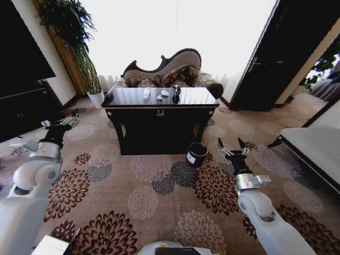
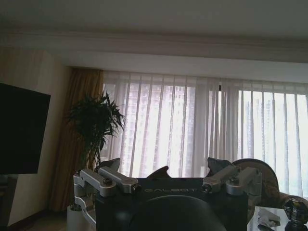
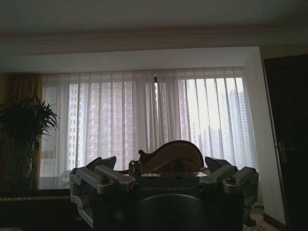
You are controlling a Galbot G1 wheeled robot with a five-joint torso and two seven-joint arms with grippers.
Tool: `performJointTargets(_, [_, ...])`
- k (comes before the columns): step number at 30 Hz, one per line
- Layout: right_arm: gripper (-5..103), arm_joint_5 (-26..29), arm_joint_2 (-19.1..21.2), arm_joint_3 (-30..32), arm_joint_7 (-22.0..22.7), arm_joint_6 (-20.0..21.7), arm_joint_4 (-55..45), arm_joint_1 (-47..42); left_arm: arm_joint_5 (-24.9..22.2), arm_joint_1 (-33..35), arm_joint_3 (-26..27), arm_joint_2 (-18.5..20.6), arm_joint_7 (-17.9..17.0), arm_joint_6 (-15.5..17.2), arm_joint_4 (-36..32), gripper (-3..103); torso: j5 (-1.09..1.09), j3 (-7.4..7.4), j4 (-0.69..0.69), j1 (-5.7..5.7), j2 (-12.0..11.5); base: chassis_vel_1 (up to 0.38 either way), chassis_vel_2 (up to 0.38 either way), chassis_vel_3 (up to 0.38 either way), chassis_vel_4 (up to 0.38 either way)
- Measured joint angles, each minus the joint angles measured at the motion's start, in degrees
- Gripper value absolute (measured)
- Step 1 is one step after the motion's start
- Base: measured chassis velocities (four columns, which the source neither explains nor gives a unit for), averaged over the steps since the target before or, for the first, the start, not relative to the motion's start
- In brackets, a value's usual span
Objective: Move to the front of the table and place the trash on the table into the trash bin.
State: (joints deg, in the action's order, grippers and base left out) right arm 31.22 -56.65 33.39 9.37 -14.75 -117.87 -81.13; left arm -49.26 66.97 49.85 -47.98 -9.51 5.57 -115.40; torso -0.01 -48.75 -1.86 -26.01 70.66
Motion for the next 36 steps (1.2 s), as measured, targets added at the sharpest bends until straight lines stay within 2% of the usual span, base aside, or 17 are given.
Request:
performJointTargets(10, [100,0.06,0.21,-0.1,0.07,0.16,-0.62,-0.55,-0.18,0.31,-0.06,0.08,0.62,-0.11,-0.3,100,0.0,0.0,0.0,0.0,-0.01,0.0,0.0,0.0,0.0])
performJointTargets(23, [100,0.38,-0.09,-0.7,-2.22,-0.4,-0.24,-1.66,-0.15,1.47,0.28,-1.09,1.08,-0.09,-0.34,100,-0.01,0.0,0.0,0.02,0.0,-0.005,0.003,0.006,-0.005])
performJointTargets(29, [100,0.55,0.0,-0.67,-2.23,-0.52,0.34,-1.95,0.51,1.6,0.26,-0.47,-0.53,2.78,-0.25,100,-0.01,0.0,0.0,0.01,0.0,-0.113,0.126,0.111,-0.122])
performJointTargets(36, [100,1.49,0.11,-0.67,-2.07,-0.27,0.71,-2.0,-0.37,1.55,0.44,-0.09,-0.74,3.17,-0.39,100,0.0,0.0,0.0,0.02,0.0,-0.201,0.182,0.183,-0.208])
